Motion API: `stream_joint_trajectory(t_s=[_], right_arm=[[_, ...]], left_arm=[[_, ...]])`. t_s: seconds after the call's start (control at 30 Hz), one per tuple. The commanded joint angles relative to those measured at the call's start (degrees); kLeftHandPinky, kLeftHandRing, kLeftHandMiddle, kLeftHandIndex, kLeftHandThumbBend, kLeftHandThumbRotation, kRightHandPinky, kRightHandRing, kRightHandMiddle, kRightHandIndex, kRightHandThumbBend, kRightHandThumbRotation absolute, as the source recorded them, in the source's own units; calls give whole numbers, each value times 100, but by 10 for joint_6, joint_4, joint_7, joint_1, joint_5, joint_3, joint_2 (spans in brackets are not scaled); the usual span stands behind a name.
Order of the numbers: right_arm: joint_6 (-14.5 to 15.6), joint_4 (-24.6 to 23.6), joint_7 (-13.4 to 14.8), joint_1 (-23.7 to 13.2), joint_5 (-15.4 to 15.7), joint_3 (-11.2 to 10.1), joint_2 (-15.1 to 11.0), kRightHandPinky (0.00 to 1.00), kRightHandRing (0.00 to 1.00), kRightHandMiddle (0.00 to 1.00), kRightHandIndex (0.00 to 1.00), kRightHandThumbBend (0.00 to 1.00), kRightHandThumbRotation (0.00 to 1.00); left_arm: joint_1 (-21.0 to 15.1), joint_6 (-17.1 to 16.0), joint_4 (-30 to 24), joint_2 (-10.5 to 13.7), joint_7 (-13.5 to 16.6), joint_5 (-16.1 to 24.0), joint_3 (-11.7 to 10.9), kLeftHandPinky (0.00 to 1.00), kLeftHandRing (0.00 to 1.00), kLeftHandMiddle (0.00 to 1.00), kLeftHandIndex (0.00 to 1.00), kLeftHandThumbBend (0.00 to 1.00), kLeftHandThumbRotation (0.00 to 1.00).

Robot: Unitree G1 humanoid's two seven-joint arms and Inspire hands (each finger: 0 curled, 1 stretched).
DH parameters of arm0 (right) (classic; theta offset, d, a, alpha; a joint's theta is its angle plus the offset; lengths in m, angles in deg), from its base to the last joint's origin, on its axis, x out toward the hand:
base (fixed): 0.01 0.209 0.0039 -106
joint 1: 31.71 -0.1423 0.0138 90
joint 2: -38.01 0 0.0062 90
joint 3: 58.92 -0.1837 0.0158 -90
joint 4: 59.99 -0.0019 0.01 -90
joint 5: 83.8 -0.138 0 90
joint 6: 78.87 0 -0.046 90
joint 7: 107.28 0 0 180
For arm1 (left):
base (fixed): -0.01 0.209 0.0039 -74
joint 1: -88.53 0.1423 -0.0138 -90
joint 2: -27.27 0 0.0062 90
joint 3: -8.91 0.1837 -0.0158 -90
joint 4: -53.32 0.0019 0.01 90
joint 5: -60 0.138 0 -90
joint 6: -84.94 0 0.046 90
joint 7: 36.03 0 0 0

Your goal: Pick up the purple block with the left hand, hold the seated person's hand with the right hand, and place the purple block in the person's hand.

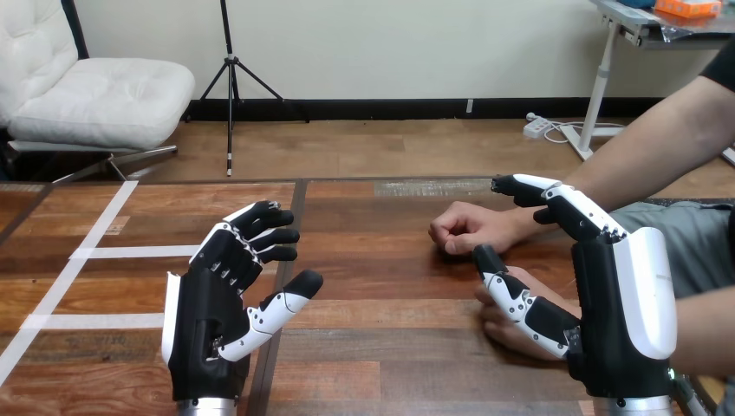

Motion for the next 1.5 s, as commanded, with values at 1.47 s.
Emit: stream_joint_trajectory(t_s=[1.47], right_arm=[[2, -15, -1, -25, -5, -6, 2, 61, 69, 72, 69, 46, 0]], left_arm=[[-26, -13, -24, 7, 16, 27, -3, 60, 66, 70, 69, 92, 28]])
